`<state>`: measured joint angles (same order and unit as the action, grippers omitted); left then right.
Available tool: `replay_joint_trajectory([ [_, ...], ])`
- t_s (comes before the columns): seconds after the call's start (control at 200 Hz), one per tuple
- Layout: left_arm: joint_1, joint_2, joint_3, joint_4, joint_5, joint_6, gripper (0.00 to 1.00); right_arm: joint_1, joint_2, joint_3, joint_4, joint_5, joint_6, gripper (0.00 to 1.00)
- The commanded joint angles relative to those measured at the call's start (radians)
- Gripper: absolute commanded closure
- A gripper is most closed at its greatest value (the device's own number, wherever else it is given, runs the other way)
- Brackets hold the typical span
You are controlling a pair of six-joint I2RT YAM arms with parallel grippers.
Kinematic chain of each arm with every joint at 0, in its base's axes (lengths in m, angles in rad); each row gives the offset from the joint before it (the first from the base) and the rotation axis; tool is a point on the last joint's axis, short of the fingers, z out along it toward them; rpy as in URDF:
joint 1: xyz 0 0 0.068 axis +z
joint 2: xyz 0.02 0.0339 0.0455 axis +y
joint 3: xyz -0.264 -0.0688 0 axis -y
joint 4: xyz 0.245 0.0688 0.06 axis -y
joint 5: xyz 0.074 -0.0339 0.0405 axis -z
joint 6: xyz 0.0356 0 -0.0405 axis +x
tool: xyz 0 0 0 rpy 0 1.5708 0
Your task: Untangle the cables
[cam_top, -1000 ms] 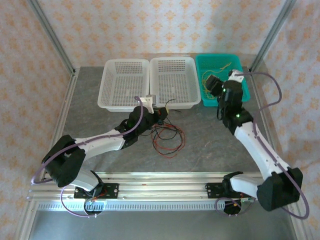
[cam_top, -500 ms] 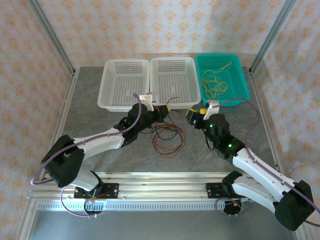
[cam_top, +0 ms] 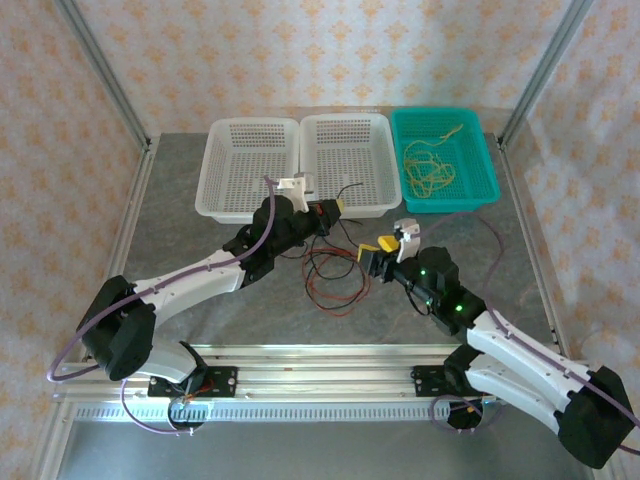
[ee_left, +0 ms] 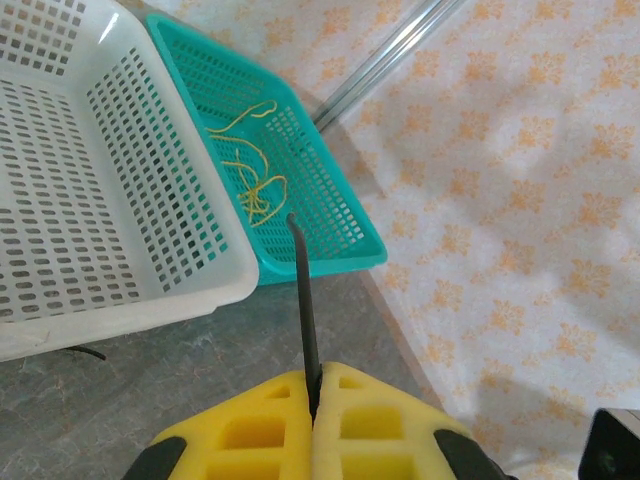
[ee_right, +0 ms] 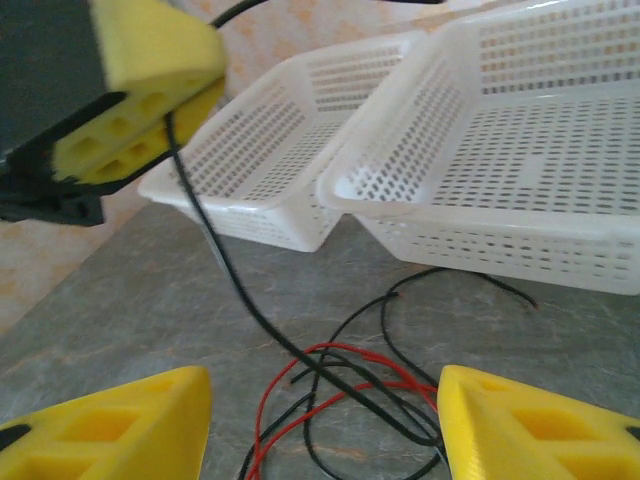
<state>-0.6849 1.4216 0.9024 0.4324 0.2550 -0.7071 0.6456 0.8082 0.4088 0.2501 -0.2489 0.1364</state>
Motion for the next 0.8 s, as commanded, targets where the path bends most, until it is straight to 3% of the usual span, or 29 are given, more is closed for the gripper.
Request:
replay_joint_trajectory([
  [0.0,0.007,-0.032,0.031,-0.024,0.012,-0.007,1.00,0.011,0.032,0.051,0.050,-0.074,-0.056,0.39],
  [0.546,0.007,-0.055,0.020,-0.035,0.026,-0.012,1.00,0.034,0.331,0.207,0.177,-0.051,-0.085,0.48],
  [0.796,0.007,-0.068,-0.001,-0.026,0.029,-0.027,1.00,0.034,0.425,0.241,0.190,-0.047,-0.106,0.61],
])
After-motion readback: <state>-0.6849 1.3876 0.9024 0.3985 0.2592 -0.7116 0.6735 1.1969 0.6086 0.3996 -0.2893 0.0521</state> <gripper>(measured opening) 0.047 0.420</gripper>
